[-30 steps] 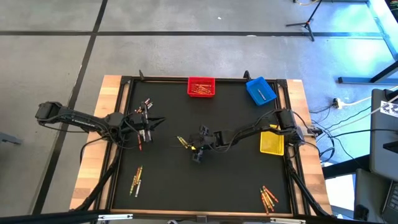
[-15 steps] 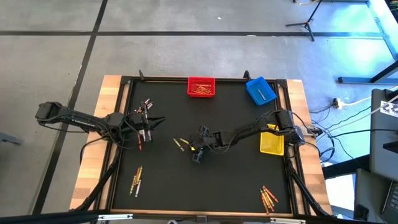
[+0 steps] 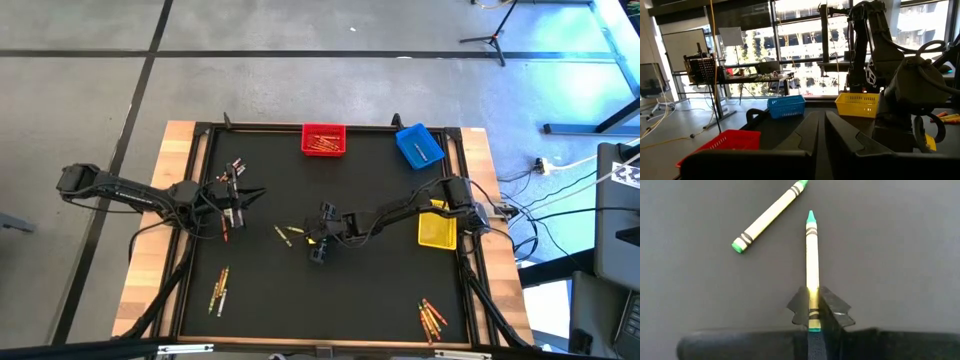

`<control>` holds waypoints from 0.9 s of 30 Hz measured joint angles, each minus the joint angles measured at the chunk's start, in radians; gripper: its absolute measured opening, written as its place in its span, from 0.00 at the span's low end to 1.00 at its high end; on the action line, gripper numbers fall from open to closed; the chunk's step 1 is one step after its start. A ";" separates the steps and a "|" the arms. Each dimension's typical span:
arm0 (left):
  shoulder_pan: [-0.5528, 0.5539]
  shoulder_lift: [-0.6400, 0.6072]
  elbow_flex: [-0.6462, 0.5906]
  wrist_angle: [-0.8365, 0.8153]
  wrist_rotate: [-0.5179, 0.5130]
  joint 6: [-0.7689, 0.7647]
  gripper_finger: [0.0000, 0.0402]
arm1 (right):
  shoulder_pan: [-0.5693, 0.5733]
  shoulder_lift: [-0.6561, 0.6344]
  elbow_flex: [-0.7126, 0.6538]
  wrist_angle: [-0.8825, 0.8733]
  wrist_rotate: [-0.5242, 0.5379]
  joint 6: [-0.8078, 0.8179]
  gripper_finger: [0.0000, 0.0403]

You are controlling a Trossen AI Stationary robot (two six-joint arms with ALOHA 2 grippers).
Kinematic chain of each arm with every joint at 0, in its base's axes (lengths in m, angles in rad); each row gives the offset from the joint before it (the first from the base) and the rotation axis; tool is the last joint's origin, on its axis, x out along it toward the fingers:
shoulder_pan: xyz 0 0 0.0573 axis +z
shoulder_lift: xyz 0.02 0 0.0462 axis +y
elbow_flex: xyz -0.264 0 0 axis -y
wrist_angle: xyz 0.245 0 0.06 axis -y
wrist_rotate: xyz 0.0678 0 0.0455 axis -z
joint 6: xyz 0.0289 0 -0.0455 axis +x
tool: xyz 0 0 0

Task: Sort crayons
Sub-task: Put the green crayon into the yellow bin

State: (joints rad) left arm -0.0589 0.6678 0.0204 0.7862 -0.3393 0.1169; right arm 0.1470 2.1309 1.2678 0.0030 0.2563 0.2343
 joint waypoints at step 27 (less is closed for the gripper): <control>0.000 0.000 0.000 -0.011 0.008 -0.010 0.06 | 0.161 -0.521 -0.109 -0.866 0.320 0.483 0.04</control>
State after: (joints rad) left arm -0.0590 0.6678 0.0204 0.7751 -0.3313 0.1073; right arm 0.3075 1.6103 1.1592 -0.8629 0.5758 0.7172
